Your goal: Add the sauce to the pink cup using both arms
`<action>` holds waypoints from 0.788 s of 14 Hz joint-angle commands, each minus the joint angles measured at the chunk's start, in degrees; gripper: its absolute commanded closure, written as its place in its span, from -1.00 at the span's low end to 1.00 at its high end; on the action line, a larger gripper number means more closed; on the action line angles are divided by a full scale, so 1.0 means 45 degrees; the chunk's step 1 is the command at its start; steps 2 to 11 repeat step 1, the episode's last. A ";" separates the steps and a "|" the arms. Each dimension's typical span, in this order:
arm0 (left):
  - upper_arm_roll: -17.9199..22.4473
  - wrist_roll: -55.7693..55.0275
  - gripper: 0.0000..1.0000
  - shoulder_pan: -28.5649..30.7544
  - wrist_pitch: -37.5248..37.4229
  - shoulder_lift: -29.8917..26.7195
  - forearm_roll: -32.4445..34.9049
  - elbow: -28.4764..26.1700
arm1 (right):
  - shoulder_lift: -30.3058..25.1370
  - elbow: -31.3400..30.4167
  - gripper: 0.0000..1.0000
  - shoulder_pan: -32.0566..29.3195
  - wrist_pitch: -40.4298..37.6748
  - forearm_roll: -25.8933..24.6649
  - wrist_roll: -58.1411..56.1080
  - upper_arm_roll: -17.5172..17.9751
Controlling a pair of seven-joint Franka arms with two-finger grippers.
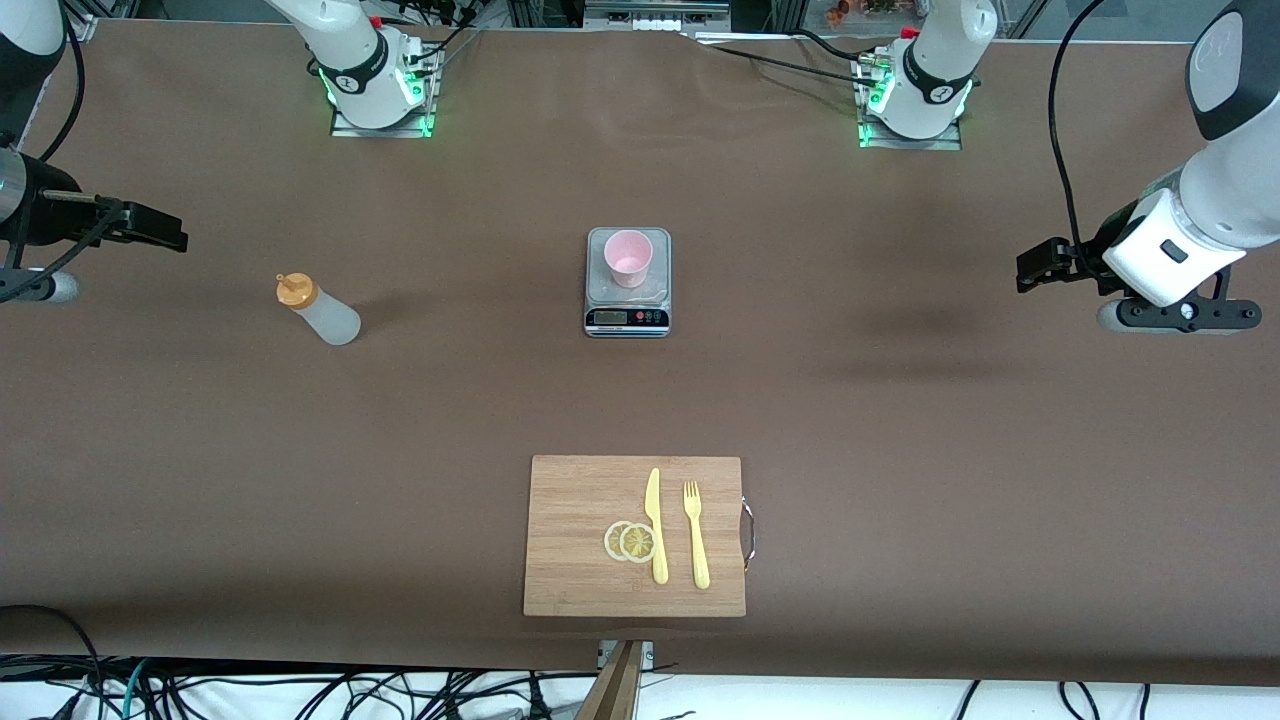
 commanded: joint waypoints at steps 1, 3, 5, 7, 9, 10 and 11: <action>-0.0089 0.0234 -1.00 0.0116 -0.0075 0.0105 0.0075 0.0280 | -0.0112 -0.0104 -1.00 -0.0087 0.0087 0.0246 0.0029 0.0001; -0.0089 0.0234 -1.00 0.0116 -0.0075 0.0105 0.0075 0.0280 | -0.0112 -0.0104 -1.00 -0.0087 0.0087 0.0246 0.0029 0.0001; -0.0089 0.0234 -1.00 0.0116 -0.0075 0.0105 0.0075 0.0280 | -0.0112 -0.0104 -1.00 -0.0087 0.0087 0.0246 0.0029 0.0001; -0.0089 0.0234 -1.00 0.0116 -0.0075 0.0105 0.0075 0.0280 | -0.0112 -0.0104 -1.00 -0.0087 0.0087 0.0246 0.0029 0.0001; -0.0089 0.0234 -1.00 0.0116 -0.0075 0.0105 0.0075 0.0280 | -0.0112 -0.0104 -1.00 -0.0087 0.0087 0.0246 0.0029 0.0001; -0.0089 0.0234 -1.00 0.0116 -0.0075 0.0105 0.0075 0.0280 | -0.0112 -0.0104 -1.00 -0.0087 0.0087 0.0246 0.0029 0.0001; -0.0089 0.0234 -1.00 0.0116 -0.0075 0.0105 0.0075 0.0280 | -0.0112 -0.0104 -1.00 -0.0087 0.0087 0.0246 0.0029 0.0001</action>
